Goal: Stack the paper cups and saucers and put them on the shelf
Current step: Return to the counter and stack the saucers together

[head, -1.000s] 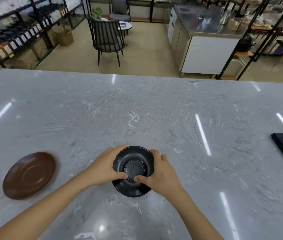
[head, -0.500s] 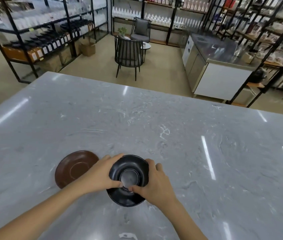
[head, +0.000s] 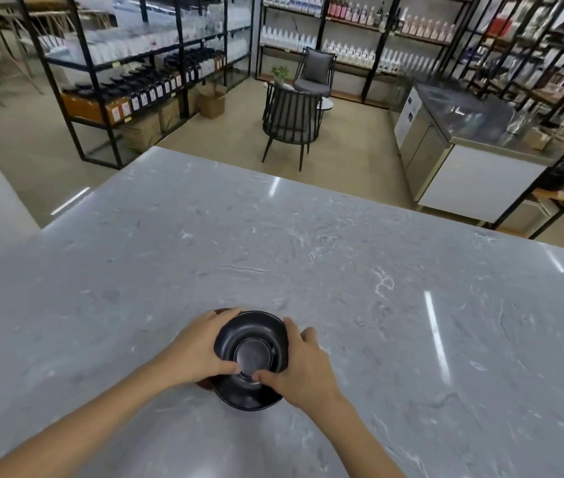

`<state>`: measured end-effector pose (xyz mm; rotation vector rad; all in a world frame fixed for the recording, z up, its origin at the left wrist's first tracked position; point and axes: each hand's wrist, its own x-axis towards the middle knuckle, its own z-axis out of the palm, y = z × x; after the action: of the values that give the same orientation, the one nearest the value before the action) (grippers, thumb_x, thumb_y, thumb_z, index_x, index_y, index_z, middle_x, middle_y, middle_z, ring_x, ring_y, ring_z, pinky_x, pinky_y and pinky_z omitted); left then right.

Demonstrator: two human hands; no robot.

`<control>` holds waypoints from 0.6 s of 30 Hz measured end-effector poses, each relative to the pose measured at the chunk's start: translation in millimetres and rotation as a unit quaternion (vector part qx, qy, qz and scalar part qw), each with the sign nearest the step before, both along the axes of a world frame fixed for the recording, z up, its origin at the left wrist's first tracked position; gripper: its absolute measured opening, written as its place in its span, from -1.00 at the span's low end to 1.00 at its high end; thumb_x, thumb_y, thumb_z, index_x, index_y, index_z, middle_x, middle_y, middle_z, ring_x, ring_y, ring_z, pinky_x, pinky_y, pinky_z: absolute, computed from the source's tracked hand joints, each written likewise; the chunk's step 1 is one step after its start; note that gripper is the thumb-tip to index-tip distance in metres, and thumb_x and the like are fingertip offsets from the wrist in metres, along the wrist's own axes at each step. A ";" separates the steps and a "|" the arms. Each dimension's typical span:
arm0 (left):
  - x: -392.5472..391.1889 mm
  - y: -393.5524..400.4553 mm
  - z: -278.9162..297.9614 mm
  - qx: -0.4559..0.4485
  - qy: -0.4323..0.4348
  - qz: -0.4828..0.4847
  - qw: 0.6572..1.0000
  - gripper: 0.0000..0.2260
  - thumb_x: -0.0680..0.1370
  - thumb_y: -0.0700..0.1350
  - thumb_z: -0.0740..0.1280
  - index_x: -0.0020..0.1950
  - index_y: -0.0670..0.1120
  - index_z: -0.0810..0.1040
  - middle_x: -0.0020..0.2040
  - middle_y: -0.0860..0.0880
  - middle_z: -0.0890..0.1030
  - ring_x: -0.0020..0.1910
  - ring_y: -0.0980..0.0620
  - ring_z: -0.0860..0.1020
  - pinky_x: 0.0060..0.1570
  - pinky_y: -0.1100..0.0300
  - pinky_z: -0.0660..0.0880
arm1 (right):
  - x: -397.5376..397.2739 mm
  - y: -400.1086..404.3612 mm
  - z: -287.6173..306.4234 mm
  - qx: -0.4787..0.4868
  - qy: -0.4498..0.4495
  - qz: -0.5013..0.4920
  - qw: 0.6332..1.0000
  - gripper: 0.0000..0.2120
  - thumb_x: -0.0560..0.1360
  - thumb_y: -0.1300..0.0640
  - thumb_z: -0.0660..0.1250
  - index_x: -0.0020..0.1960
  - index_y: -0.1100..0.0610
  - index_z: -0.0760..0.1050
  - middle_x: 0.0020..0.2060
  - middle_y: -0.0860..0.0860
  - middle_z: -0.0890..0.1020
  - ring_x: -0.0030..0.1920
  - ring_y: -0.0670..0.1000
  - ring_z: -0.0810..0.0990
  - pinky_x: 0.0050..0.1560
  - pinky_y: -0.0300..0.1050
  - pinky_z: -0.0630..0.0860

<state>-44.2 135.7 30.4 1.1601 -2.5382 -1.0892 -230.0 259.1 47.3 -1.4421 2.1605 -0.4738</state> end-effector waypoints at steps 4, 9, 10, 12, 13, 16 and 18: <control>13.0 -14.2 -2.1 0.006 0.007 0.016 1.000 -0.13 0.18 0.26 0.52 0.43 0.44 0.23 0.24 0.11 0.52 0.23 0.14 0.49 0.29 0.13 0.47 | 14.2 -21.2 -3.5 0.009 0.009 0.005 1.000 -0.05 0.29 -0.26 0.53 0.51 -0.06 0.12 0.08 -0.03 0.29 0.06 0.16 0.61 0.01 -0.07 0.54; 18.6 -22.1 -7.2 0.012 0.008 0.052 0.999 -0.14 0.22 0.19 0.58 0.48 0.24 0.33 0.23 0.13 0.56 0.20 0.14 0.50 0.25 0.11 0.50 | 22.1 -37.6 -11.5 0.010 0.024 0.002 1.000 -0.14 0.30 -0.24 0.53 0.46 -0.11 0.20 0.13 0.01 0.41 0.05 0.11 0.60 0.05 -0.06 0.59; 19.2 -22.6 -9.3 0.011 0.004 0.056 0.998 -0.14 0.24 0.17 0.59 0.49 0.23 0.33 0.23 0.12 0.56 0.20 0.13 0.50 0.25 0.11 0.50 | 23.5 -39.4 -14.2 0.013 0.028 0.002 1.000 -0.14 0.30 -0.24 0.53 0.47 -0.10 0.20 0.15 0.02 0.44 0.08 0.11 0.59 0.08 -0.06 0.59; 20.2 -22.8 -13.1 0.009 -0.003 0.056 0.998 -0.16 0.26 0.14 0.60 0.49 0.24 0.35 0.19 0.12 0.56 0.17 0.14 0.50 0.20 0.15 0.49 | 27.1 -41.3 -19.5 0.017 0.035 -0.001 0.999 -0.08 0.33 -0.24 0.52 0.54 -0.08 0.15 0.20 0.04 0.48 0.16 0.11 0.57 0.16 -0.05 0.56; 20.3 -22.5 -14.3 0.004 -0.009 0.054 0.998 -0.18 0.27 0.13 0.60 0.49 0.25 0.36 0.17 0.11 0.55 0.15 0.14 0.49 0.18 0.18 0.49 | 29.1 -41.9 -21.9 0.019 0.035 -0.004 0.999 -0.03 0.34 -0.24 0.52 0.58 -0.06 0.09 0.23 0.06 0.49 0.21 0.12 0.55 0.21 -0.04 0.54; 22.0 -22.6 -16.0 -0.006 -0.035 0.058 0.998 -0.17 0.30 0.12 0.61 0.49 0.29 0.32 0.16 0.08 0.42 0.13 0.11 0.48 0.12 0.24 0.46 | 35.0 -43.4 -26.6 0.023 0.035 -0.015 0.999 0.07 0.36 -0.24 0.50 0.63 -0.03 -0.08 0.28 0.08 0.51 0.27 0.12 0.52 0.26 -0.05 0.49; 22.8 -24.0 -15.2 -0.005 -0.053 0.064 0.997 -0.16 0.30 0.11 0.61 0.50 0.30 0.30 0.16 0.05 0.33 0.14 0.07 0.45 0.14 0.24 0.47 | 38.5 -43.5 -27.8 0.022 0.039 -0.019 0.999 0.08 0.37 -0.24 0.50 0.63 -0.03 -0.11 0.27 0.07 0.54 0.25 0.11 0.54 0.25 -0.06 0.50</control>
<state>-21.4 111.7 15.2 1.3917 -2.5015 -1.0081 -191.5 215.7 19.6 -1.4197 2.2502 -0.3877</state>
